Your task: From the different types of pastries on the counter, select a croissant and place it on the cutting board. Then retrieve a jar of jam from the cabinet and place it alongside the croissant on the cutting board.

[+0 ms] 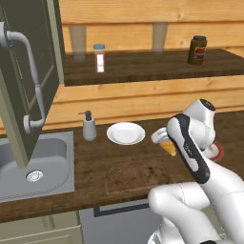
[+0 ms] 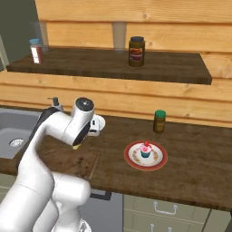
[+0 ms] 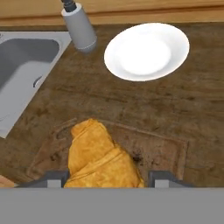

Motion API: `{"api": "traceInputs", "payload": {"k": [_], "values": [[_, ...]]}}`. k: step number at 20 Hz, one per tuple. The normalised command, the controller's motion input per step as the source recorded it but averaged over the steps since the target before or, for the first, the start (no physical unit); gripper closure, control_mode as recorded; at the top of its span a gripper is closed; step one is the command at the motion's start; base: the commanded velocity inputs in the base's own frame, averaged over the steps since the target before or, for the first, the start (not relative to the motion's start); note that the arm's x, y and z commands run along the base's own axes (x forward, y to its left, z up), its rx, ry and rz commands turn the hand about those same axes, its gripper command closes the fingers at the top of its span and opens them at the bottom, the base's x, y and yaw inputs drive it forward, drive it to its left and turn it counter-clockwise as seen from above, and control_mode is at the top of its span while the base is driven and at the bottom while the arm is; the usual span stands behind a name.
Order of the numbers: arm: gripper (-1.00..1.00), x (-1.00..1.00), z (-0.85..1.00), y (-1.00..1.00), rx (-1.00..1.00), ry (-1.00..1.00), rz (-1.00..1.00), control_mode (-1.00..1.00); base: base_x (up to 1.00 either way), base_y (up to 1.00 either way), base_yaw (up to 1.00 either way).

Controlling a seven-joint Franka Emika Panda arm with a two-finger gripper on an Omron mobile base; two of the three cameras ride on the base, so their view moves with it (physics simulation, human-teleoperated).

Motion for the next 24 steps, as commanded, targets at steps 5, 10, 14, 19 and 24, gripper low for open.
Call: {"api": "traceInputs", "payload": {"k": [5, 10, 14, 19, 24], "values": [[1.00, -0.96, -0.68, -0.39, 0.00, -0.13, -0.02, -1.00, 0.00, 0.00, 0.00], [1.00, 0.15, -0.05, 0.16, 0.02, -0.02, -0.02, -1.00, 0.00, 0.00, 0.00], [1.00, 0.45, -0.22, 0.27, 0.01, 0.00, 0.02, -1.00, 0.00, 0.00, 0.00], [1.00, 0.10, -0.60, 0.06, -0.09, 0.04, 0.00, -1.00, 0.00, 0.00, 0.00], [1.00, -0.01, -0.64, -0.02, -0.03, 0.01, 0.00, -1.00, 0.00, 0.00, 0.00]]}}
